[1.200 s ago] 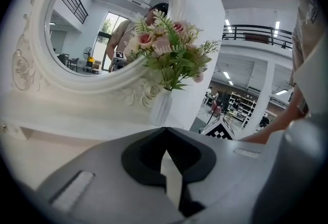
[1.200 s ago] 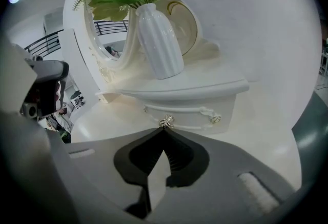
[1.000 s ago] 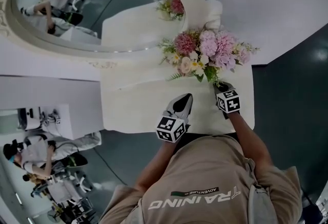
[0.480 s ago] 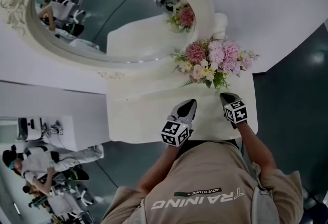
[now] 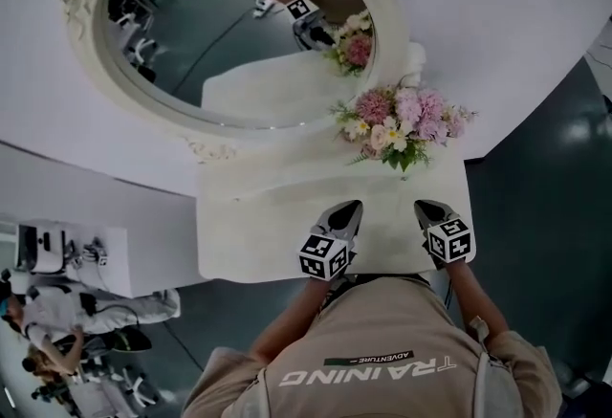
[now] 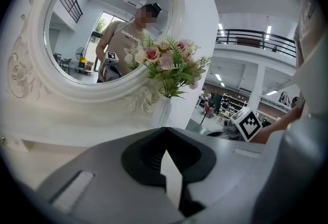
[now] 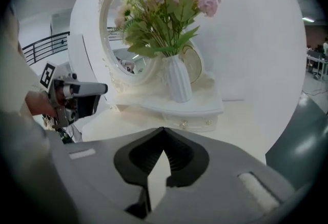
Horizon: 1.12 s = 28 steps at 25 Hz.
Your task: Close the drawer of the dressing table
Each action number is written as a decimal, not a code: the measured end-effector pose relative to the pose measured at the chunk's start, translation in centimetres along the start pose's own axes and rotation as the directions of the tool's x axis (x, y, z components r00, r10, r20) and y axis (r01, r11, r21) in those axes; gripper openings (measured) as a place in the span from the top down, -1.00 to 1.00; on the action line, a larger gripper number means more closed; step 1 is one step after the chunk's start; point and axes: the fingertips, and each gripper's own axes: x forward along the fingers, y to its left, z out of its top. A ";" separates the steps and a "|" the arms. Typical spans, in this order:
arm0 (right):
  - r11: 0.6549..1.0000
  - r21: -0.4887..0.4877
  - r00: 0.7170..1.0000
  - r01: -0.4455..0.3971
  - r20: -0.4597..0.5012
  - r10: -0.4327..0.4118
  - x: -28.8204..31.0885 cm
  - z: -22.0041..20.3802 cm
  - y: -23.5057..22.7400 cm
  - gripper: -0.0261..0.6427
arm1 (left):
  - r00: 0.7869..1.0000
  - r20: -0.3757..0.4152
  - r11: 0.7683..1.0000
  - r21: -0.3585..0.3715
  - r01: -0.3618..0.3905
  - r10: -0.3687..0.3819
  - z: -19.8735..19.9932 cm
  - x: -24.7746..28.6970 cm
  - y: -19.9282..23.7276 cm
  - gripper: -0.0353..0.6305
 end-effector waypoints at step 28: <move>0.951 -0.308 0.856 0.028 0.498 0.136 -11.5 22.5 10.6 0.92 | 0.945 0.322 0.972 0.234 -0.025 -0.053 15.9 -5.4 -1.9 0.84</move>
